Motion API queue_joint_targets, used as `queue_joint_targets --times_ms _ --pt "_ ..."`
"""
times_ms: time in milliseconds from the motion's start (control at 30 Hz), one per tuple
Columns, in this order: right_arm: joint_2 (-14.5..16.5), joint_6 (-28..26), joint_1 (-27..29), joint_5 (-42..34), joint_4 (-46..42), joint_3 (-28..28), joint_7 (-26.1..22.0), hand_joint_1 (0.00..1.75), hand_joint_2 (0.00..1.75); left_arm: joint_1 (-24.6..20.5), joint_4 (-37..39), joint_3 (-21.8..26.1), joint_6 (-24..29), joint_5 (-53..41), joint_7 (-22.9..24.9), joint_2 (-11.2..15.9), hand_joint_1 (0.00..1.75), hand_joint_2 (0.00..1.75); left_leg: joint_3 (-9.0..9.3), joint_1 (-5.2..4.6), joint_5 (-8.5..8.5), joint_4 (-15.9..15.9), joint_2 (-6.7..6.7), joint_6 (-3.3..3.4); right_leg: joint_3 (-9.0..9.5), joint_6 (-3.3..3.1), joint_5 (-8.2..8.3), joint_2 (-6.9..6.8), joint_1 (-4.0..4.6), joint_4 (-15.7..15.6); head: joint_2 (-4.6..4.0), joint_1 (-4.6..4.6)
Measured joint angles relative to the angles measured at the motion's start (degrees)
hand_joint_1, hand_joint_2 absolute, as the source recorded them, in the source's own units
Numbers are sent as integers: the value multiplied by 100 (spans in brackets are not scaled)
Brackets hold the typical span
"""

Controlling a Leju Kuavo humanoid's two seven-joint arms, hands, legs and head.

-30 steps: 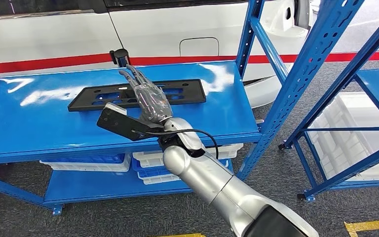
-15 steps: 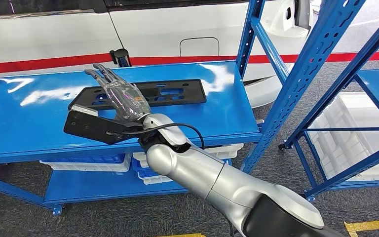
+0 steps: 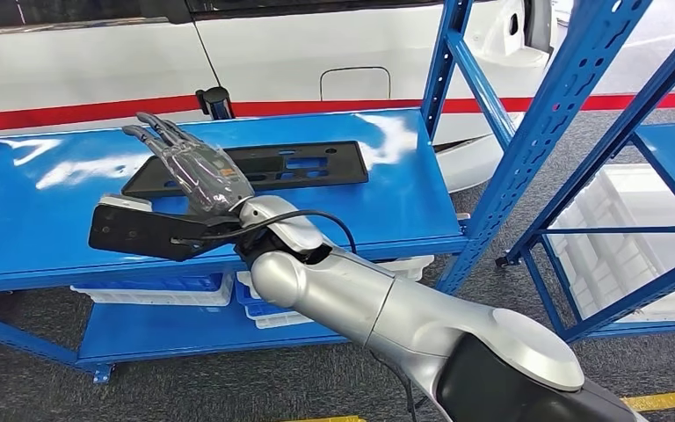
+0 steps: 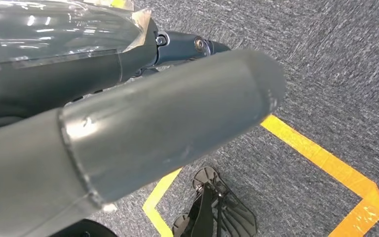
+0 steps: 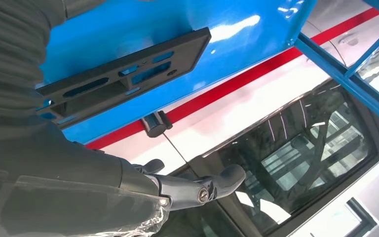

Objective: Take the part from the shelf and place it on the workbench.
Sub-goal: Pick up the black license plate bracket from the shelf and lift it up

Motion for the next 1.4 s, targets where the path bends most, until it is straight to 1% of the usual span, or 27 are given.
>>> queue_joint_targets --times_ms 67,133,167,233,267,300,333,400,433,467,500,533,600,633,667,733,767,800,833,867,900,933,967,1000,1033,1167,1400 --pt "2 -1 -46 -55 1 39 -12 0 175 -1 0 17 3 -2 0 -12 0 0 21 16 32 -41 4 36 -10 27 -2 -2 11 2 0 1" --pt "1 -5 -107 -131 4 83 -24 0 175 -5 0 28 9 -11 -1 -30 0 0 78 50 83 -122 18 79 -120 51 -104 -12 26 210 0 15" --pt "-3 -10 -133 -179 7 107 -27 0 175 -6 0 30 11 -27 -2 -38 0 0 107 69 100 -151 26 93 -260 45 -225 -17 23 491 0 26" --pt "-23 -22 -164 -291 23 163 -31 0 175 -6 0 29 14 -93 -2 -36 0 0 123 69 91 -153 31 101 -665 26 -519 -21 -5 1309 0 40" --pt "-40 -28 -167 -341 35 196 -32 0 175 -6 0 28 15 -134 -2 -36 0 0 132 72 78 -151 26 96 -840 37 -603 -21 -20 1636 0 40" --pt "-56 -33 -169 -378 47 228 -32 0 175 -5 0 26 16 -169 -1 -36 0 0 146 76 59 -146 19 83 -920 71 -601 -22 -36 1760 0 42" --pt "-67 -37 -176 -403 56 259 -32 0 175 -3 0 24 16 -196 -1 -37 0 0 168 85 32 -138 11 62 -874 122 -505 -25 -55 1634 0 43" --pt "-78 -53 -213 -454 69 310 -33 0 175 0 0 7 0 -242 -7 -34 0 0 223 102 -59 -99 -2 -10 -487 219 -187 -48 -92 830 0 49" --pt "-75 -67 -240 -481 74 334 -35 0 175 -4 0 -5 -11 -261 -13 -30 0 0 238 103 -113 -72 -5 -55 -294 225 -82 -52 -96 469 0 52" --pt "-76 -81 -265 -507 79 357 -36 0 175 -8 0 -19 -22 -272 -20 -24 0 0 243 102 -157 -50 -7 -96 -168 204 -37 -54 -93 241 0 56" --pt "-80 -92 -283 -527 86 377 -37 0 175 -10 0 -30 -28 -281 -27 -18 0 0 243 101 -189 -39 -8 -132 -120 159 -56 -47 -75 170 0 55" --pt "-81 -97 -296 -540 92 397 -38 0 175 -15 0 -41 -30 -289 -33 -16 0 0 252 109 -207 -40 -8 -161 -114 110 -81 -33 -57 180 0 51" --pt "-82 -100 -324 -567 105 432 -36 0 175 -16 -1 -59 -26 -300 -43 -10 0 0 258 141 -277 2 0 -216 -87 23 -127 -14 -70 186 0 39" --pt "-76 -102 -349 -584 110 451 -36 0 175 -19 -2 -63 -22 -302 -47 -8 0 0 195 152 -357 148 4 -243 -58 -22 -151 -6 -84 182 0 31" --pt "-68 -103 -376 -607 114 471 -36 0 175 -21 -2 -65 -17 -303 -51 -6 0 0 52 160 -478 423 6 -267 -25 -65 -175 -2 -95 178 0 23" --pt "-63 -105 -409 -651 123 513 -36 0 175 -21 -2 -67 -3 -304 -59 -4 0 0 -456 162 -759 1275 8 -300 16 -135 -222 0 -75 179 0 15" --pt "-63 -106 -411 -673 129 536 -36 0 175 -16 -2 -67 6 -303 -63 -1 0 0 -717 162 -827 1633 7 -304 34 -155 -243 4 -60 179 0 17" --pt "-64 -107 -410 -692 138 559 -35 0 175 -10 -2 -66 17 -303 -66 2 0 0 -898 161 -780 1804 7 -296 58 -166 -264 13 -47 180 0 16" --pt "-64 -109 -409 -710 146 580 -34 0 175 -5 -2 -64 28 -302 -67 4 0 0 -961 161 -610 1733 7 -276 91 -169 -288 24 -36 180 0 16" --pt "-64 -112 -412 -729 152 601 -35 0 175 -3 -2 -64 38 -302 -68 4 0 0 -901 158 -345 1438 7 -245 134 -164 -314 36 -27 179 0 16" --pt "-63 -115 -416 -743 156 620 -36 0 175 -2 -2 -63 45 -301 -69 4 0 0 -769 151 -58 1021 7 -204 180 -155 -342 45 -19 176 0 16" --pt "-64 -120 -423 -754 160 639 -36 0 175 -4 -2 -63 49 -300 -70 6 0 0 -627 133 145 652 9 -163 214 -139 -368 49 3 174 0 20" --pt "-66 -127 -433 -765 162 657 -37 0 175 -8 -2 -62 53 -298 -72 7 0 0 -510 111 250 379 11 -124 230 -119 -386 50 16 172 0 19" --pt "-69 -135 -442 -774 166 673 -36 0 175 -12 -2 -62 56 -295 -73 7 0 0 -444 89 270 240 10 -96 232 -98 -398 48 27 169 0 20" --pt "-73 -144 -450 -784 170 686 -34 0 175 -14 -2 -62 61 -288 -76 6 0 0 -418 75 250 206 8 -97 223 -83 -407 45 44 179 0 20" --pt "-78 -171 -484 -829 181 738 -29 0 175 -6 -2 -57 96 -244 -82 -7 0 0 -410 46 263 178 -14 -165 232 -79 -420 23 66 178 0 23" --pt "-79 -178 -599 -874 204 868 -10 0 175 -8 -2 -45 252 -192 2 -44 0 0 -408 -8 247 177 -25 -98 255 -54 -408 16 41 122 0 23"
